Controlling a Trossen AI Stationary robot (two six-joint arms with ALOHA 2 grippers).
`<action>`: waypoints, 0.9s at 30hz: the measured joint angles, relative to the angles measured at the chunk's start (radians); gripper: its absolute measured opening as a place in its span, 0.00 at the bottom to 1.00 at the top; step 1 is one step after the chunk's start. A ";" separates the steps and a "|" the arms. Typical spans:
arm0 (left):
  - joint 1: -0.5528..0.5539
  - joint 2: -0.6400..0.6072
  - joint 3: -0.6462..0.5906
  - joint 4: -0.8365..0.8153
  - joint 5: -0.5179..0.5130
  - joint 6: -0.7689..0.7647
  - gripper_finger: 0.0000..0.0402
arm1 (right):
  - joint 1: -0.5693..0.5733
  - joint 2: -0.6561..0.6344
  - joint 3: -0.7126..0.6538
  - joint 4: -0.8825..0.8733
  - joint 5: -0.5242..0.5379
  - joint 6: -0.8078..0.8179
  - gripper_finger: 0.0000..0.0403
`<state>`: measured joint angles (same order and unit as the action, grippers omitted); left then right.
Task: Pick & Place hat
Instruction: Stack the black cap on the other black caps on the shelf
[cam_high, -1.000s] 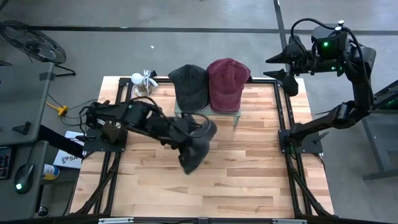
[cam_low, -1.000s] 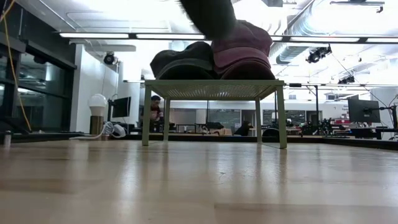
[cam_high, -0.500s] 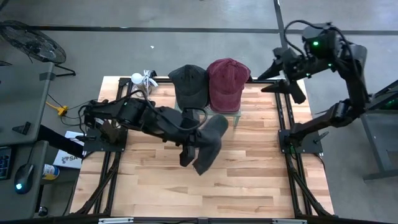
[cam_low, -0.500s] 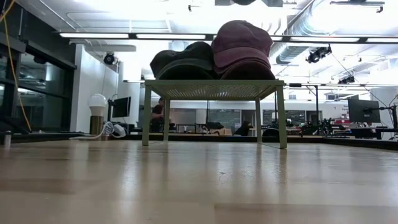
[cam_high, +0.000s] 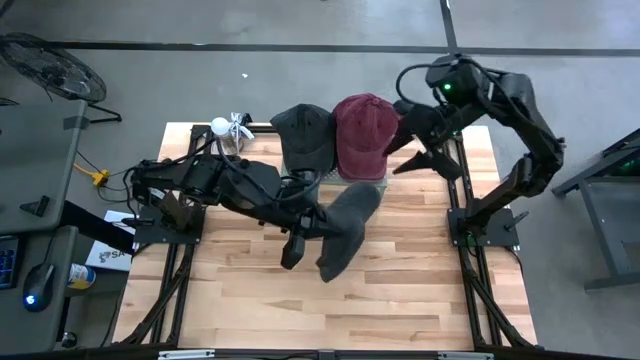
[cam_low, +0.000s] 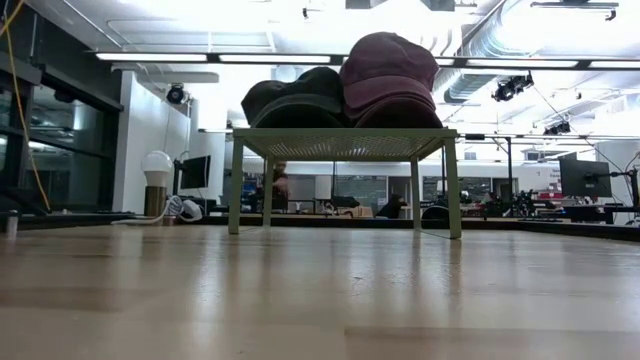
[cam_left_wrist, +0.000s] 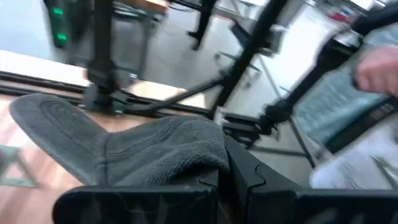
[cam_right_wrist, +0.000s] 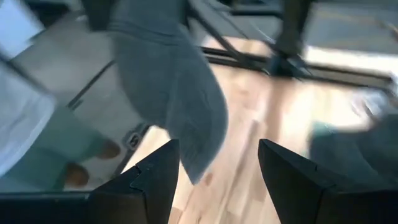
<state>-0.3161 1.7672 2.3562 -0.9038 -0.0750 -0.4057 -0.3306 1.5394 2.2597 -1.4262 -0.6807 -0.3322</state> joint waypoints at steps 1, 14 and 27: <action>0.000 0.000 0.000 -0.004 0.026 0.006 0.00 | 0.007 0.006 0.000 0.005 -0.031 -0.039 0.52; 0.000 0.000 0.000 -0.046 0.113 0.009 0.00 | 0.158 0.112 0.000 0.226 -0.083 -0.349 0.52; 0.000 0.001 0.000 -0.103 0.111 0.005 0.00 | 0.202 0.240 0.000 0.201 -0.086 -0.323 0.52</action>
<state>-0.3157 1.7679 2.3562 -1.0064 0.0356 -0.4007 -0.1286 1.7795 2.2597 -1.2250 -0.7666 -0.6548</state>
